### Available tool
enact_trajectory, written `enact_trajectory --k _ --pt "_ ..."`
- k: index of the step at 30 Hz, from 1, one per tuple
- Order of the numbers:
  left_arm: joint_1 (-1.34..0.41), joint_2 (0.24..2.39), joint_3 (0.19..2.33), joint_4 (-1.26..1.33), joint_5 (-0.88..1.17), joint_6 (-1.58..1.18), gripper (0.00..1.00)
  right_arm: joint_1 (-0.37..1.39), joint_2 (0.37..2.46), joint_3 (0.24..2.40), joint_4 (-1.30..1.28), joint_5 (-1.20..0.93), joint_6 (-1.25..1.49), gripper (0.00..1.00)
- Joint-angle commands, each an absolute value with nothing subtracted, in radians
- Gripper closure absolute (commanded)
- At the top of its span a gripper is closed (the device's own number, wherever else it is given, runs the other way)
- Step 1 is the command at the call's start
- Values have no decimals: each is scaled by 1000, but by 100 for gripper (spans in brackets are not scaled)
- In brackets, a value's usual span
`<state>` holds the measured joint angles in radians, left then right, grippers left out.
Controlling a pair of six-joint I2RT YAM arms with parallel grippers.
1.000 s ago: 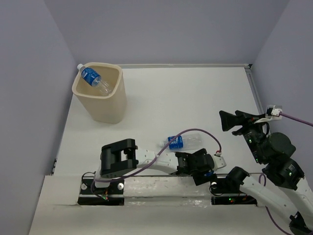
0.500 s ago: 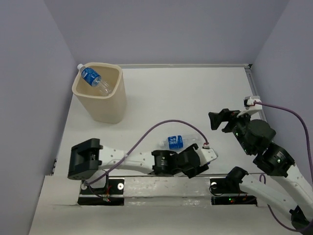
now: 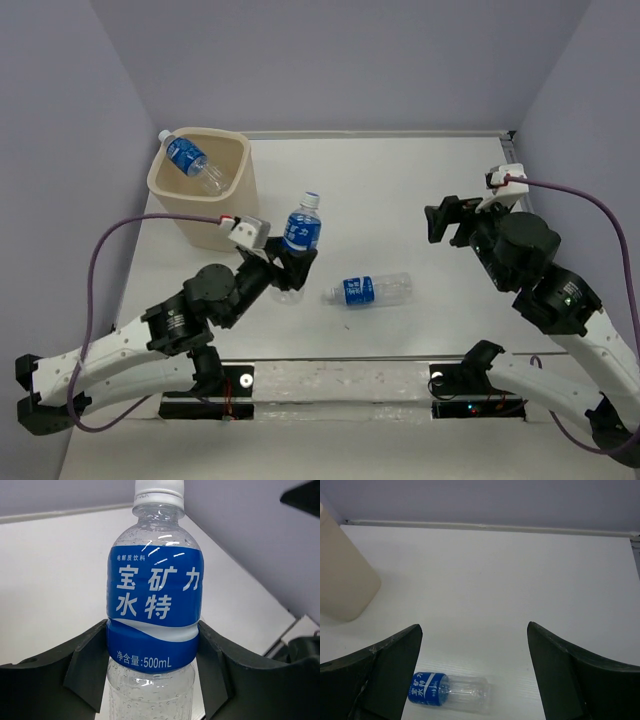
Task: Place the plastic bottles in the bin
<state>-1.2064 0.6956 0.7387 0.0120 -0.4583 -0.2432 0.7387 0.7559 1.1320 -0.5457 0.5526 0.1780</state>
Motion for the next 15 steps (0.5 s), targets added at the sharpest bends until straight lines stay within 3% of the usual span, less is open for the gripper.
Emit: enact_trajectory --k 1,8,15 --pt "-1120 661 868 40 -594 -281 52 730 807 1175 -520 392 138 10" --pt "-898 862 1210 182 -805 -21 52 730 954 1046 -424 150 156 13" --pt "-450 1038 1292 270 -556 -87 53 730 985 933 -388 38 121 11"
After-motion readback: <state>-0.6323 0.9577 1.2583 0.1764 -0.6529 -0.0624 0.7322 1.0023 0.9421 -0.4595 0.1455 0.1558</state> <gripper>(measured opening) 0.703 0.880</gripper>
